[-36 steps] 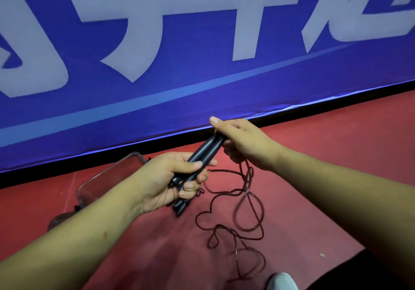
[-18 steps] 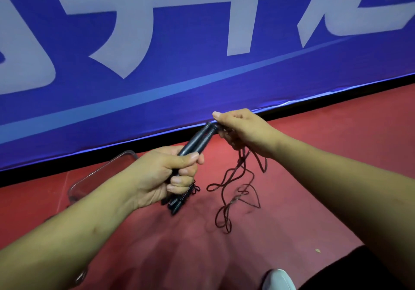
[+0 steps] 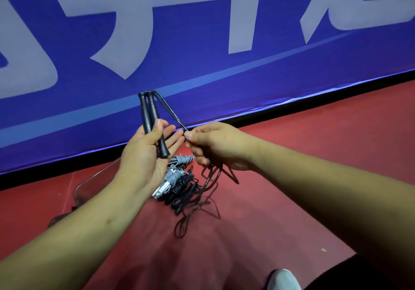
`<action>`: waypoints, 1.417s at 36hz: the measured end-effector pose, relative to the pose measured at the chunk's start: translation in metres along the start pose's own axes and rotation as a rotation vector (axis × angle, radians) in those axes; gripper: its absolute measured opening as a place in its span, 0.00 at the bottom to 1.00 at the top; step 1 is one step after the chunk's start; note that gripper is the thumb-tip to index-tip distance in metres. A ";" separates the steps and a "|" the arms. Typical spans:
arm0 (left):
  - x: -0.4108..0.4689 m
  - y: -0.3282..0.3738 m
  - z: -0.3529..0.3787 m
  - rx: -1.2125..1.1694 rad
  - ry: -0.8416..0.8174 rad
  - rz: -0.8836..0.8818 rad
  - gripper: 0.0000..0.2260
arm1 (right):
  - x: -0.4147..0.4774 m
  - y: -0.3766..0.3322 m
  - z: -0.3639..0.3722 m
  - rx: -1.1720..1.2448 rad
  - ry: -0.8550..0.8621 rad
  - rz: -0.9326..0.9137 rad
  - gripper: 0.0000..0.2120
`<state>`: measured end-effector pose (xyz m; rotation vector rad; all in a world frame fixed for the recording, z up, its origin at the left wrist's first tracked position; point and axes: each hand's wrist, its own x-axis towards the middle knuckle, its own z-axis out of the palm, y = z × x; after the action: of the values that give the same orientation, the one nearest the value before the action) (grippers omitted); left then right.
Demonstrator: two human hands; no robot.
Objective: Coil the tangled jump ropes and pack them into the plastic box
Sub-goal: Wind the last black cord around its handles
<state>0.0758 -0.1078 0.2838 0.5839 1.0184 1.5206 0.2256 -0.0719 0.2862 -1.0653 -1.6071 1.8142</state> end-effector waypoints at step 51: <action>0.087 0.064 -0.076 -0.126 0.296 0.157 0.09 | -0.003 0.025 0.024 0.013 -0.144 0.006 0.13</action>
<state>-0.0387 -0.0434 0.2850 0.3627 1.1095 1.8350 0.2114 -0.0932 0.2631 -0.9538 -1.6733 1.9416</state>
